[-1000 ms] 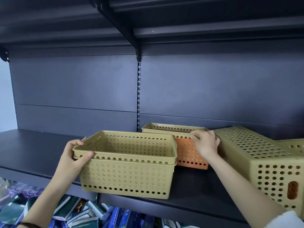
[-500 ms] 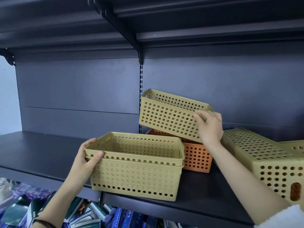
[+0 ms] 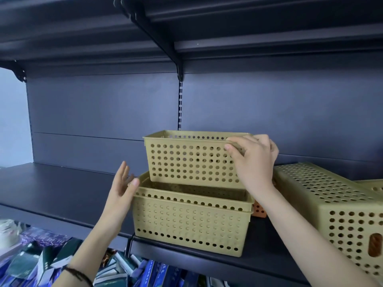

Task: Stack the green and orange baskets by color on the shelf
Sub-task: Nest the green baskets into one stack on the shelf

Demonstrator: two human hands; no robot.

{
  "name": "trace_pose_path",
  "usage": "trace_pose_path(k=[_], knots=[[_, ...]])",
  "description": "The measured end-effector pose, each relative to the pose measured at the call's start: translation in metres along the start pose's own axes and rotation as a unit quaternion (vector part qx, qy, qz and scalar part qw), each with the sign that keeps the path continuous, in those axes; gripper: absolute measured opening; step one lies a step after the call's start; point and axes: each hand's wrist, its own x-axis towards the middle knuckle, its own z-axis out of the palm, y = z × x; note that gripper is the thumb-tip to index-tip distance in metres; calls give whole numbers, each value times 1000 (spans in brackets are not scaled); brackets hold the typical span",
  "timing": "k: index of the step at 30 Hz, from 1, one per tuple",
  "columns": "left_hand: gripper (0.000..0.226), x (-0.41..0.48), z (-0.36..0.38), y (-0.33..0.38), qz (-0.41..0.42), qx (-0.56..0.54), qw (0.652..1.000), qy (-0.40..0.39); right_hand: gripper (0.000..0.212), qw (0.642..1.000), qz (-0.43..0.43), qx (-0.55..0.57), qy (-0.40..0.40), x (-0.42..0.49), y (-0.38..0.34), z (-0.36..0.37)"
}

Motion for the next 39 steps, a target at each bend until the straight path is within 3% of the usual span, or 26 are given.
trace_pose_path(k=[4, 9, 14, 19, 23, 27, 32, 37, 39], knots=[[72, 17, 8, 12, 14, -25, 999, -27, 9, 999, -42, -22, -3, -10, -7, 1], [34, 22, 12, 11, 25, 2, 999, -27, 8, 996, -88, -27, -15, -28, -18, -2], [36, 16, 6, 4, 20, -4, 999, -27, 17, 990, -130, -53, -5, -40, -19, -7], [29, 12, 6, -2, 9, -7, 1000, 2, 52, 999, -31, 26, -35, -53, -3, -14], [39, 1, 10, -8, -2, -27, 1000, 3, 70, 987, 40, 101, -119, -75, 16, -14], [61, -1, 16, -13, 31, -2, 999, 12, 57, 983, 15, 87, -163, -86, 27, -20], [30, 1, 14, -19, 50, 41, 998, 25, 43, 973, -12, 69, -221, -79, 32, -30], [29, -6, 17, -13, 62, 77, 994, 37, 45, 963, 17, 110, -244, -76, 36, -39], [41, -12, 19, -10, 56, 95, 991, 73, 50, 961, 28, 108, -253, -74, 41, -44]])
